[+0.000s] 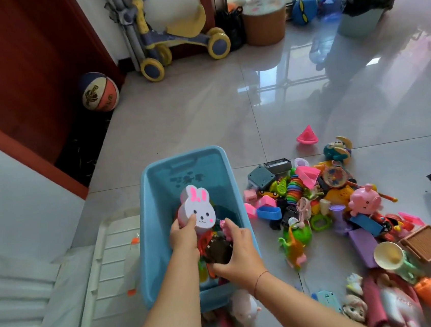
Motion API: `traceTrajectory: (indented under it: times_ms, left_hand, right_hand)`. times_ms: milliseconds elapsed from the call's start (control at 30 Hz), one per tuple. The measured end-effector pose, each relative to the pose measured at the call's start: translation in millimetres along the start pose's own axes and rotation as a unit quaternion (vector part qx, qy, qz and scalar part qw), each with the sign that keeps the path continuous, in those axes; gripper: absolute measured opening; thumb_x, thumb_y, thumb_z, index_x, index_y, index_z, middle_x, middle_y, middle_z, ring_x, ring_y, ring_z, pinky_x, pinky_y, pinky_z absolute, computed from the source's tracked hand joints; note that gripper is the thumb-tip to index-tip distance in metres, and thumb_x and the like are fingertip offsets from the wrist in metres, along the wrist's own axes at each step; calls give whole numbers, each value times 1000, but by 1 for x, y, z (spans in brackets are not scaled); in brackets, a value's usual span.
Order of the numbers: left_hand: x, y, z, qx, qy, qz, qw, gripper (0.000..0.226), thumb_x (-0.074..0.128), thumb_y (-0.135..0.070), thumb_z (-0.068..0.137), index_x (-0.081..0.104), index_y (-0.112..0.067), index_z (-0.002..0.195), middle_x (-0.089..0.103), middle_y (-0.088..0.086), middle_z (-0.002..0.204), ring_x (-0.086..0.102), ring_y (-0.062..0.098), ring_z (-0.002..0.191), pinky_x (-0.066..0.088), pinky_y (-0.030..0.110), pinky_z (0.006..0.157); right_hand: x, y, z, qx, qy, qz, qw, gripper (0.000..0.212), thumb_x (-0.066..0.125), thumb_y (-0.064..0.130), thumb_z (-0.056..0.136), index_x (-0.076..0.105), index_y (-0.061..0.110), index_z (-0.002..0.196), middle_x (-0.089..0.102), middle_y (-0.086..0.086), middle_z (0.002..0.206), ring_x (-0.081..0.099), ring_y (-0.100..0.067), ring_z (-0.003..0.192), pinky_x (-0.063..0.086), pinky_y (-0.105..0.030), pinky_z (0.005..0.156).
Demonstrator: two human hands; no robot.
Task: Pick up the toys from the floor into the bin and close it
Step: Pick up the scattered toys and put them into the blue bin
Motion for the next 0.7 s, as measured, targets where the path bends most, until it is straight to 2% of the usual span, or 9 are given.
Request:
traceTrajectory:
  times_ms: [100,167,267,367,467,533,600,700]
  left_hand:
    - [21,-21,28,49,50,100,993,37,67,-14,85,58,-10,121,64,12,115,63,30,99,55,40,80]
    - [36,-42,46,99,76,194,973,41,70,-11,81,58,-12,120,63,8,118,60,26,102,52,40,89]
    - [64,-73,66,157,113,314,930,50,72,-1,77,56,-10,124,58,6,114,55,23,103,47,37,95]
    - [90,-95,89,212,133,397,883,56,72,3,74,56,-11,126,52,11,124,54,28,111,43,36,101]
    - [109,-99,110,236,147,486,828,59,69,1,78,52,-12,133,43,15,130,49,31,118,35,33,108]
    - [121,-100,119,251,156,525,798,59,67,-5,81,48,-13,136,45,13,130,47,30,121,36,35,108]
    - [132,-102,125,266,152,538,785,58,66,-10,83,46,-13,137,47,12,135,46,30,124,36,37,108]
    - [140,-102,130,260,135,521,802,51,62,-10,87,46,-12,135,45,9,139,47,28,124,38,35,104]
  right_hand:
    - [14,-9,5,26,24,-17,999,101,73,35,63,15,32,146,30,1,125,46,-15,120,40,-21,101]
    - [20,-13,11,43,30,-16,998,101,71,35,64,14,33,146,29,3,124,47,-13,117,40,-20,99]
    - [26,-20,25,66,22,-10,998,103,71,40,61,14,33,147,30,5,121,49,-10,113,42,-20,98]
    - [34,-25,35,92,33,10,995,106,70,45,57,11,38,146,29,8,123,47,-9,115,44,-23,99]
    - [39,-30,42,99,42,26,994,107,70,45,57,10,40,145,29,10,127,44,-4,120,40,-20,102]
    - [38,-35,45,108,36,33,993,106,71,46,56,11,41,144,30,11,131,43,-2,122,38,-19,103]
    - [36,-39,48,114,27,48,992,107,71,46,55,11,42,144,30,11,134,41,-3,125,36,-20,106]
    - [34,-41,54,111,9,76,991,108,73,41,56,11,40,145,32,13,131,40,1,122,32,-18,109]
Point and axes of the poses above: each hand's wrist, its own z-axis towards the middle knuckle, its own x-axis out of the palm, y = z × x, the point moved 9 cm from there along z, towards the middle knuckle
